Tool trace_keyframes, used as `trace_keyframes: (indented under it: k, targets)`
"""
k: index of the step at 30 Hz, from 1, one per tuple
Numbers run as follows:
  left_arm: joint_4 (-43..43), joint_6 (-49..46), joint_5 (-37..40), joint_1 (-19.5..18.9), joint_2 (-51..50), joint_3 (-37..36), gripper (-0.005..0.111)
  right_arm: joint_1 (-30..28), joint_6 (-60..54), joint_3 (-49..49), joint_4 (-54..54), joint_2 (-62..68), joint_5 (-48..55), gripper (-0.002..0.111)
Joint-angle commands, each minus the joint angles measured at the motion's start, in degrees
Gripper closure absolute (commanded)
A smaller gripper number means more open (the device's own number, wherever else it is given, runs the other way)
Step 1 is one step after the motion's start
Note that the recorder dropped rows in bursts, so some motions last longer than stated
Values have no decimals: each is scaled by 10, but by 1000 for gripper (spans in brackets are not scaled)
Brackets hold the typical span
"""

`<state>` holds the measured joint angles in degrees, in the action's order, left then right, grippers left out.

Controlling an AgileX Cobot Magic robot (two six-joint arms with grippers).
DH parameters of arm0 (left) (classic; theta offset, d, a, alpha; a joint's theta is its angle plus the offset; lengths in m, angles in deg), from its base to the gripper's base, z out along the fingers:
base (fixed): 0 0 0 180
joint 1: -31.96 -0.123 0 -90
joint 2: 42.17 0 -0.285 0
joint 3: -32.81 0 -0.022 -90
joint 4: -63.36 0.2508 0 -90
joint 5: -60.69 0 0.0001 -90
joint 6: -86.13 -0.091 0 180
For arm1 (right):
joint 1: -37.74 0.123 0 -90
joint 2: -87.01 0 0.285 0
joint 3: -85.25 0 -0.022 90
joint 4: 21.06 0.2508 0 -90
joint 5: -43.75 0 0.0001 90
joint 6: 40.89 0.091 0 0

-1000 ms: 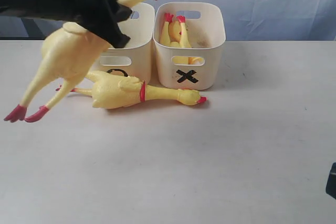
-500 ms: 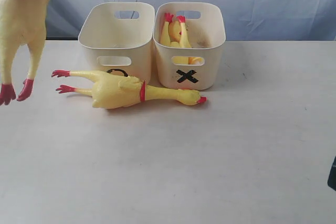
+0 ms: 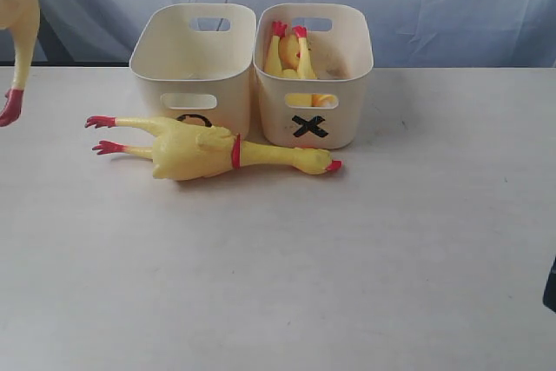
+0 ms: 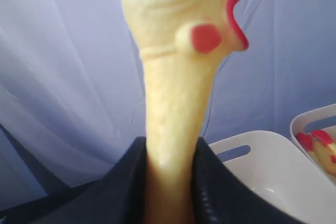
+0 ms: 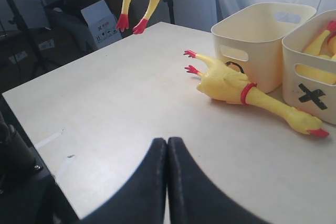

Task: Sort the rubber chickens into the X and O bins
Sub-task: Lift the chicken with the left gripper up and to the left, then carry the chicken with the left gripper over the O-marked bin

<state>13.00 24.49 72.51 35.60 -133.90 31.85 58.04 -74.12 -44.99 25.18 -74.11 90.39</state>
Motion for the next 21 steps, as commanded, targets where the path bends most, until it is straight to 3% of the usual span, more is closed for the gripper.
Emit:
trace_keyframes:
  k: [1,3,6,8,17,21]
  targets:
    - [-127,-106,58,-1,-16,32,107,-3,1,3,3,-3,-6,109]
    - [-203,-161,78,-9,-24,37,107,-3,1,3,3,-3,-6,109]
    - [-419,-245,159,-62,-54,44,107,-3,1,3,3,-3,-6,109]
    - [-496,-308,210,-87,-67,44,107,-3,1,3,3,-3,-7,109]
    - [-496,-350,255,-94,-145,116,107,-3,1,3,3,-2,-25,109]
    - [-496,-395,313,-93,-199,158,107,-3,1,3,3,-2,-27,109]
